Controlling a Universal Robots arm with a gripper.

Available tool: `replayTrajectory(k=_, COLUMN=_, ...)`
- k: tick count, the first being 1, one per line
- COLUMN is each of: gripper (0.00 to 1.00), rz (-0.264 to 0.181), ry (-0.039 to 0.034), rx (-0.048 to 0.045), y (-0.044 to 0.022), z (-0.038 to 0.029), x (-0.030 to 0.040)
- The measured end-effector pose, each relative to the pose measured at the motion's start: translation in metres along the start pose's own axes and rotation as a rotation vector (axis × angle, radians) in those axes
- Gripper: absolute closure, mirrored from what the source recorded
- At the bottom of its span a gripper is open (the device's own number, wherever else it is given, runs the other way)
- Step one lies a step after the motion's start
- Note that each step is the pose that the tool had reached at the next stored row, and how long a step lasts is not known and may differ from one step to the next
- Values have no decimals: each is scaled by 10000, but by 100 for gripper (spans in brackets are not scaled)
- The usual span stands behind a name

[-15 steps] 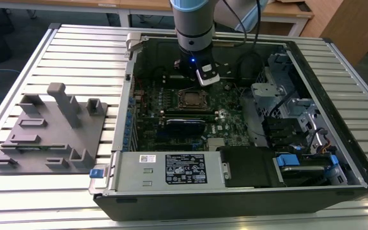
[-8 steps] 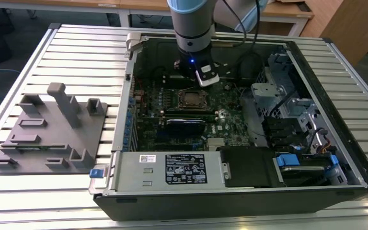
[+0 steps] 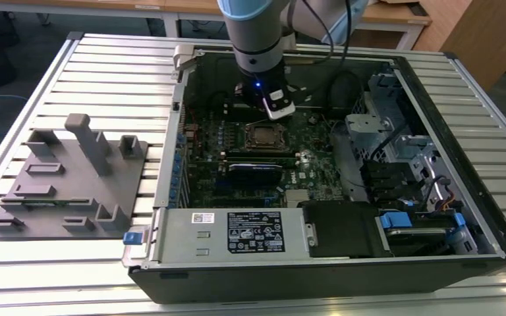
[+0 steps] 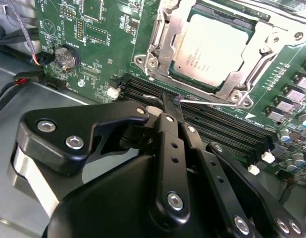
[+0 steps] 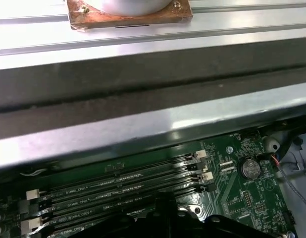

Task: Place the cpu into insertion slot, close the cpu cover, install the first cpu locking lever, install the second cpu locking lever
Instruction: 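Install the first cpu locking lever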

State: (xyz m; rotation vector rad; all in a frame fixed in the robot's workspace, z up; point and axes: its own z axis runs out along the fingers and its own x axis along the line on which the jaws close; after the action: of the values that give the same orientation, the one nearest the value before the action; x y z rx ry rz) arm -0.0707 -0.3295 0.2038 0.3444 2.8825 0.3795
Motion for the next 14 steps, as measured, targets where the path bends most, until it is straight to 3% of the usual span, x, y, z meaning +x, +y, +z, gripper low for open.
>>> replayTrajectory(k=8, gripper=90, rz=-64, ry=-285, rx=-101, y=-38, z=-3, x=69)
replayTrajectory(k=14, gripper=90, rz=-71, ry=-313, rx=-110, y=-39, z=-4, x=72)
